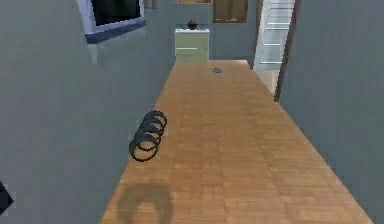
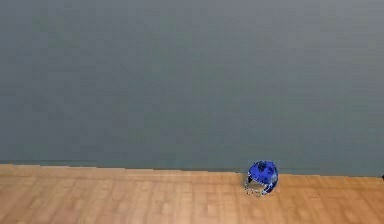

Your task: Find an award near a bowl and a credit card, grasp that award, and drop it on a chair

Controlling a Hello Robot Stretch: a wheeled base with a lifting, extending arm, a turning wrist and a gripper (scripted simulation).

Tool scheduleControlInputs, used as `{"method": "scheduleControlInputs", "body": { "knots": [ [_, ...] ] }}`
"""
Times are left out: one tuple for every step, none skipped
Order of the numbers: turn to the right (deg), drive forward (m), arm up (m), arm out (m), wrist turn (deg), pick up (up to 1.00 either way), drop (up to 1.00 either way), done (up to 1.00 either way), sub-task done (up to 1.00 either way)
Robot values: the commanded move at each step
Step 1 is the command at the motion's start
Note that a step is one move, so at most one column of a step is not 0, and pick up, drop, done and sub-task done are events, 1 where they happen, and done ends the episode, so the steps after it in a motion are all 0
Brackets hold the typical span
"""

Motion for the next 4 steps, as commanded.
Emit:
{"method": "scheduleControlInputs", "body": {
  "knots": [
    [0.0, 1.00, 0.00, 0.00, 0.0, 0.00, 0.00, 0.00, 0.00],
    [0.0, 1.00, 0.00, 0.00, 0.0, 0.00, 0.00, 0.00, 0.00],
    [0.0, 1.00, 0.00, 0.00, 0.0, 0.00, 0.00, 0.00, 0.00],
    [0.0, 1.00, 0.00, 0.00, 0.0, 0.00, 0.00, 0.00, 0.00]
  ]
}}
